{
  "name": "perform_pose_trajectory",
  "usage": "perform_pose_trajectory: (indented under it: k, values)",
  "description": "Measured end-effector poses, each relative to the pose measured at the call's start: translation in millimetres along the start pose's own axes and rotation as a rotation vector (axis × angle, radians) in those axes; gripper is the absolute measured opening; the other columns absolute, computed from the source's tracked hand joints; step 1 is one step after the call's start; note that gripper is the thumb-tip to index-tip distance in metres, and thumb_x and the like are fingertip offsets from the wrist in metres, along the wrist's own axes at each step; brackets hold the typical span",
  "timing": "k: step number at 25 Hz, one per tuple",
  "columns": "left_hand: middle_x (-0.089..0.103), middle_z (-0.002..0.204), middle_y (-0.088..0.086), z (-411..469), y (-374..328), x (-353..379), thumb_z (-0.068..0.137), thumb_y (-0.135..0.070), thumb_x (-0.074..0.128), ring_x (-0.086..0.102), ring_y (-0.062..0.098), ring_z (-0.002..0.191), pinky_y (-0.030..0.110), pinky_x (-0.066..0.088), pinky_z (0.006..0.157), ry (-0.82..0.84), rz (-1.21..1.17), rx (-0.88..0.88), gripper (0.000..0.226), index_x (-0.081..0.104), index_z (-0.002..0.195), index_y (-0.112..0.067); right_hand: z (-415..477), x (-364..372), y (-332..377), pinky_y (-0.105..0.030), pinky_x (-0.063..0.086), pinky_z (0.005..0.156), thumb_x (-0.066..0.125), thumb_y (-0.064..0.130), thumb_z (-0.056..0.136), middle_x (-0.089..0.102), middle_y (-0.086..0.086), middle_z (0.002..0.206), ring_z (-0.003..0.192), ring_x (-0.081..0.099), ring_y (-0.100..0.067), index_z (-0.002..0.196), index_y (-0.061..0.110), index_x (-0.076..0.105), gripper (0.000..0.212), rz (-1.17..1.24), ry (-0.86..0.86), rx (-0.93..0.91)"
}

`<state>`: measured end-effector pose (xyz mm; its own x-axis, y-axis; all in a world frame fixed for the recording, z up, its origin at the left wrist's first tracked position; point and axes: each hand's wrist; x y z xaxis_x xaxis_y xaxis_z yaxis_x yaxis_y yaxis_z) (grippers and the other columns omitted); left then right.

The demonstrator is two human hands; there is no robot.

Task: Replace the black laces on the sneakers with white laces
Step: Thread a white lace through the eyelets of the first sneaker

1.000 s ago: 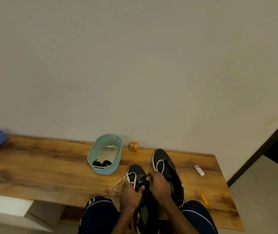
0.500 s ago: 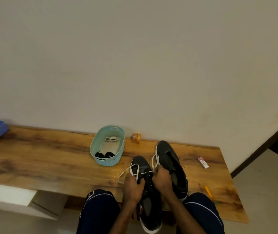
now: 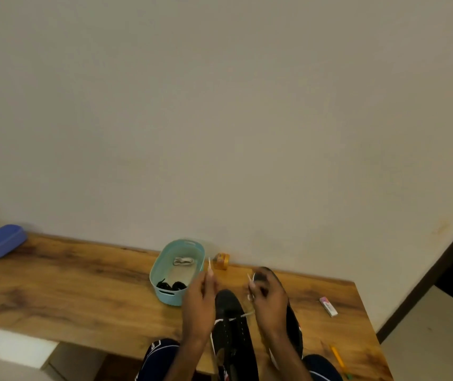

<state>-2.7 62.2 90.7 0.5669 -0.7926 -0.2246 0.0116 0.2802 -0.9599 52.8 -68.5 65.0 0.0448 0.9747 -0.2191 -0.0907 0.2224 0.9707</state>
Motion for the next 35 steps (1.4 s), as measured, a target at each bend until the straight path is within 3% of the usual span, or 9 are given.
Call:
perform_pose_trajectory:
  k: [2, 4, 10, 18, 26, 35]
  values:
    - [0.068, 0.073, -0.008, 20.1, -52.1, -15.4, 0.101, -0.034, 0.048, 0.061, 0.004, 0.066, 0.018, 0.046, 0.059, -0.039, -0.070, 0.147, 0.027, 0.069, 0.090, -0.021, 9.4, -3.2, 62.5, -0.020, 0.057, 0.073, 0.066, 0.005, 0.093, 0.076, 0.000, 0.086, 0.082, 0.072, -0.010, 0.112, 0.024, 0.066, 0.027, 0.197, 0.014, -0.106]
    - [0.072, 0.078, -0.011, 35.5, -105.9, -27.9, 0.102, -0.028, 0.052, 0.061, 0.002, 0.065, 0.015, 0.047, 0.057, -0.058, -0.091, 0.276, 0.020, 0.071, 0.099, -0.024, 18.6, -6.8, 129.0, -0.022, 0.058, 0.075, 0.066, 0.002, 0.092, 0.077, -0.001, 0.083, 0.083, 0.074, -0.013, 0.102, 0.016, 0.070, 0.018, 0.345, 0.035, -0.217]
    - [0.074, 0.101, -0.009, 56.4, -197.1, -40.2, 0.097, -0.029, 0.062, 0.065, 0.007, 0.099, 0.034, 0.054, 0.089, -0.127, -0.084, 0.317, 0.017, 0.077, 0.103, -0.024, 28.4, -7.1, 238.4, -0.030, 0.060, 0.076, 0.070, 0.015, 0.092, 0.075, 0.004, 0.081, 0.079, 0.073, -0.010, 0.089, 0.021, 0.071, 0.006, 0.403, -0.026, -0.326]
    - [0.076, 0.091, -0.010, 40.7, -203.6, -39.7, 0.086, -0.025, 0.076, 0.070, 0.008, 0.092, 0.037, 0.057, 0.091, -0.159, -0.163, 0.286, 0.014, 0.079, 0.099, -0.021, 19.2, -17.1, 242.3, -0.026, 0.056, 0.076, 0.073, 0.020, 0.089, 0.073, 0.010, 0.081, 0.083, 0.068, -0.008, 0.084, 0.027, 0.074, 0.009, 0.334, -0.115, -0.308]
    - [0.076, 0.093, -0.008, 39.1, -207.6, -41.5, 0.087, -0.024, 0.074, 0.069, 0.010, 0.094, 0.041, 0.057, 0.092, -0.140, -0.166, 0.285, 0.015, 0.078, 0.101, -0.019, 16.5, -20.5, 243.3, -0.025, 0.056, 0.076, 0.073, 0.020, 0.089, 0.074, 0.008, 0.084, 0.085, 0.069, -0.010, 0.089, 0.021, 0.076, 0.003, 0.323, -0.107, -0.314]
    - [0.074, 0.094, -0.008, 40.6, -206.5, -42.3, 0.091, -0.026, 0.071, 0.067, 0.008, 0.093, 0.036, 0.057, 0.091, -0.153, -0.131, 0.294, 0.015, 0.077, 0.103, -0.020, 12.9, -13.3, 241.1, -0.022, 0.054, 0.073, 0.072, 0.021, 0.090, 0.073, 0.012, 0.082, 0.084, 0.069, -0.008, 0.083, 0.032, 0.073, 0.012, 0.320, -0.107, -0.330]
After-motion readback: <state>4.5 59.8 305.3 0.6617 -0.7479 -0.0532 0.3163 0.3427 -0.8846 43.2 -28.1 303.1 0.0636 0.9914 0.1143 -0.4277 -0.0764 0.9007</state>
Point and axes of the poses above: each hand's wrist, its own z-axis towards the middle knuckle, its own x-axis out of the palm, y = z × x
